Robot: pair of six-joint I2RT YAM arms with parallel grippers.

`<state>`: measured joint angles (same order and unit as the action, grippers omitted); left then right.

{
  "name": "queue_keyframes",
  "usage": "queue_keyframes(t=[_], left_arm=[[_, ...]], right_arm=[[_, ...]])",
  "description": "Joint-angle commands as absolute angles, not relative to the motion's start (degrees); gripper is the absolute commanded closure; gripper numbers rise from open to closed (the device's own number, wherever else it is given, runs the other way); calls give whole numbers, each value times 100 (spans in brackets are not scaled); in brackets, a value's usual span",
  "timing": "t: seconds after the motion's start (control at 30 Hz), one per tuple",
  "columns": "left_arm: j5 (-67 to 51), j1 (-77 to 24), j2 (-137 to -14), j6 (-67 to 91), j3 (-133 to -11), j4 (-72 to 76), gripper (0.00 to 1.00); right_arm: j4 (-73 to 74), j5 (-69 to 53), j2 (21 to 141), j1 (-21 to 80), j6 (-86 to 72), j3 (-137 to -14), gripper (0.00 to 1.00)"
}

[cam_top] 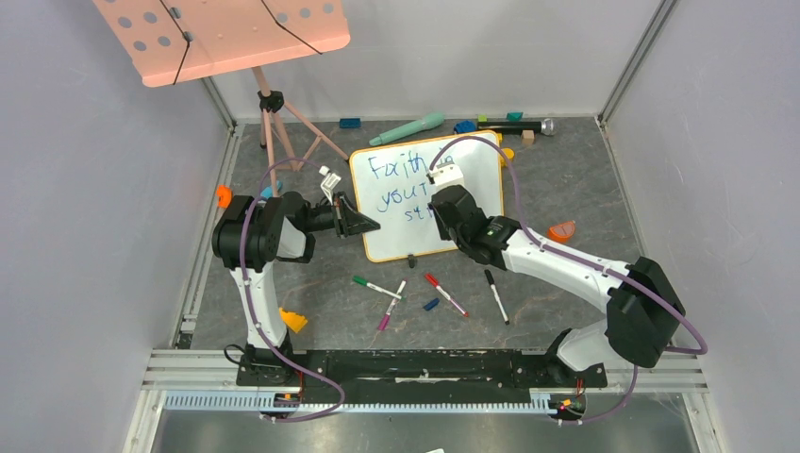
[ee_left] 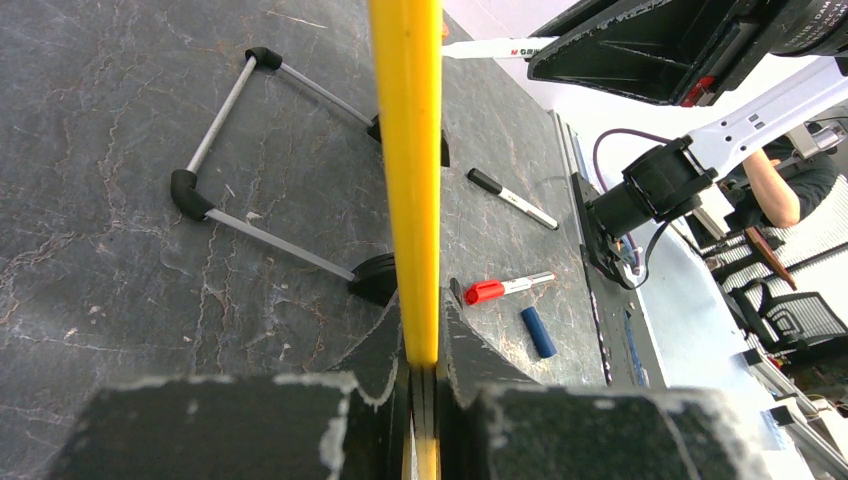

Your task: Write a sentence on the whiteboard

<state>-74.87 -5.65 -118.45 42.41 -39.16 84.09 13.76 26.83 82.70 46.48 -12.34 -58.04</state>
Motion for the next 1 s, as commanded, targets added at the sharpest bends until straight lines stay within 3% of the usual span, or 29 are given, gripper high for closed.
queue_keyframes(t=[0.0,0.63,0.97], left_arm=[[-7832,-624,-11726,3657,-3942,8921,98],[-7836,-622,-11733,3662,-3942,8921,98],[-7838,-625,-11730,3658,-3943,8921,98]], right_arm=[[1136,2606,8360,4597,-1162,-6032,100],[1208,2558,8080,4597,-1318,-5410,100],[1347,2843,8021,4591,-1257,-5686,100]])
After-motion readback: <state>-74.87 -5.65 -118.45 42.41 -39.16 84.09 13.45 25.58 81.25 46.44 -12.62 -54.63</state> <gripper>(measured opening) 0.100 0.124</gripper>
